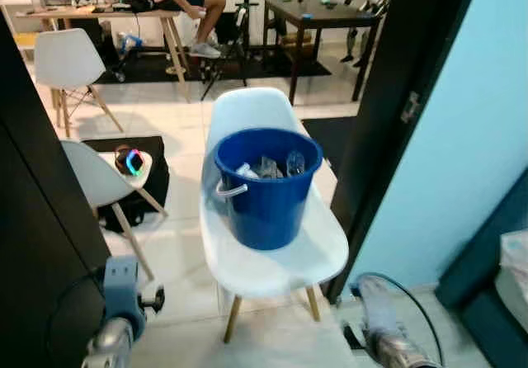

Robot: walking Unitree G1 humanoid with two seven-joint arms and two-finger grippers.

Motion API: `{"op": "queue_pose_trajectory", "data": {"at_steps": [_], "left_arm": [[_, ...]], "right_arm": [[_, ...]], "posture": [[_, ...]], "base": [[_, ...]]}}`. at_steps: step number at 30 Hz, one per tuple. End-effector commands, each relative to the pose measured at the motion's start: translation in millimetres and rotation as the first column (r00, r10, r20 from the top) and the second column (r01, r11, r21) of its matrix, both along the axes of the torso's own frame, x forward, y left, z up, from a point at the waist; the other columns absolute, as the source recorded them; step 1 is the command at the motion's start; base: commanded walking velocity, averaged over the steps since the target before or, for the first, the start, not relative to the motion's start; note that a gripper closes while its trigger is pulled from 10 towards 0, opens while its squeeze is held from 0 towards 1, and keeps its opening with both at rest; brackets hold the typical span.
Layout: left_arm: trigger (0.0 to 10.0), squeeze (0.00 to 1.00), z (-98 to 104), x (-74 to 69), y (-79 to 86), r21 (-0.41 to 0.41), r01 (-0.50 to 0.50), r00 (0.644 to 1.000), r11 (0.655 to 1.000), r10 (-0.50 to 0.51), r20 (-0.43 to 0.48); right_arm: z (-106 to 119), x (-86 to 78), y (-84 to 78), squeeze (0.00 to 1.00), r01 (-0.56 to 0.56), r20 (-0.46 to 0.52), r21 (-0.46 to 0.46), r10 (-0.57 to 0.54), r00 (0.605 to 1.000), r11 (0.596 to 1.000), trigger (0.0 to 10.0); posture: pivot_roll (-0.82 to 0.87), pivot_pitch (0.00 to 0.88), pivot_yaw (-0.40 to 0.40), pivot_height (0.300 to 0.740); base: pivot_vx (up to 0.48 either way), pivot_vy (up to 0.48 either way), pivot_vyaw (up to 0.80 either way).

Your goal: Clean up the room

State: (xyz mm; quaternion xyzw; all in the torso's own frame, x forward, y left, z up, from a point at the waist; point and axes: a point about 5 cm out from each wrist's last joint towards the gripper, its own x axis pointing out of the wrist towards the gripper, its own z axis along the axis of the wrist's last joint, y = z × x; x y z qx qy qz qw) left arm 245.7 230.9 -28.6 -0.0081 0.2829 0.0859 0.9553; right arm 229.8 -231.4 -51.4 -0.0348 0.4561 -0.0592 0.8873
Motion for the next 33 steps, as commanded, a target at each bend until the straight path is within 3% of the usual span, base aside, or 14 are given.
{"op": "queue_pose_trajectory", "data": {"at_steps": [1,2,4,7,9,10,13,14,16,26,33], "left_arm": [[10.0,0.00,-15.1,-15.4,-4.1,-0.005,0.001,0.995,1.000,-0.002,-0.100],[10.0,0.00,-15.1,-15.4,-4.1,-0.005,0.001,0.995,1.000,-0.002,-0.100],[10.0,0.00,-28.6,-32.0,-6.7,-0.006,0.001,0.982,1.000,-0.002,-0.190],[10.0,0.00,-32.2,-36.8,-7.4,-0.004,0.003,0.977,1.000,-0.003,-0.215],[10.0,0.00,-42.4,-51.6,-11.0,-0.005,0.019,0.959,1.000,-0.020,-0.283],[10.0,0.00,-42.4,-51.6,-11.0,-0.005,0.019,0.959,1.000,-0.020,-0.283],[10.0,0.00,-56.8,-76.2,-16.9,-0.007,0.053,0.921,0.999,-0.052,-0.386],[10.0,0.00,-56.8,-76.2,-16.9,-0.007,0.053,0.921,0.999,-0.052,-0.386],[10.0,0.00,-63.4,-89.1,-19.7,-0.010,0.069,0.897,0.998,-0.067,-0.438],[10.0,0.00,-70.3,-107.4,-17.0,-0.002,0.089,0.859,0.996,-0.078,-0.506],[10.0,0.00,-69.2,-104.3,-15.8,0.000,0.097,0.855,0.995,-0.083,-0.512]], "right_arm": [[-10.1,-15.7,0.8,0.00,0.055,-0.058,0.031,-0.053,0.997,0.998,10.0],[-10.1,-15.7,0.8,0.00,0.055,-0.058,0.031,-0.053,0.997,0.998,10.0],[-18.2,-31.6,-2.8,0.00,0.068,-0.112,0.009,-0.067,0.991,0.998,10.0],[-20.3,-36.0,-3.7,0.00,0.072,-0.128,0.003,-0.071,0.989,0.997,10.0],[-23.5,-42.4,-4.3,0.00,0.076,-0.145,-0.010,-0.076,0.986,0.997,10.0],[-23.5,-42.4,-4.3,0.00,0.076,-0.145,-0.010,-0.076,0.986,0.997,10.0],[-24.4,-43.8,-3.2,0.00,0.083,-0.139,-0.009,-0.083,0.987,0.997,10.0],[-24.4,-43.8,-3.2,0.00,0.083,-0.139,-0.009,-0.083,0.987,0.997,10.0],[-24.7,-43.7,-1.8,0.00,0.077,-0.141,0.001,-0.076,0.987,0.997,10.0],[-26.3,-47.0,-1.9,0.00,0.072,-0.163,-0.013,-0.073,0.984,0.997,10.0],[-26.6,-47.1,-0.7,0.00,0.065,-0.165,-0.012,-0.066,0.984,0.998,10.0]], "posture": [[-0.01,0.000,-0.072,0.695],[-0.01,0.000,-0.072,0.695],[-0.01,0.000,-0.073,0.695],[-0.01,0.000,-0.073,0.695],[-0.01,0.000,-0.071,0.695],[-0.01,0.000,-0.071,0.695],[-0.02,0.000,-0.067,0.695],[-0.02,0.000,-0.067,0.695],[-0.02,0.000,-0.068,0.700],[-0.02,0.000,-0.070,0.738],[-0.02,0.000,-0.069,0.740]], "base": [[-0.307,0.000,-0.73],[-0.307,0.000,-0.73],[0.000,0.000,-0.73],[0.000,0.000,-0.73],[0.000,0.000,-0.74],[0.000,0.000,-0.73],[0.000,0.000,-0.23],[0.000,0.000,0.00],[0.000,0.000,0.00],[0.000,0.000,0.00],[0.000,0.000,0.00]]}}
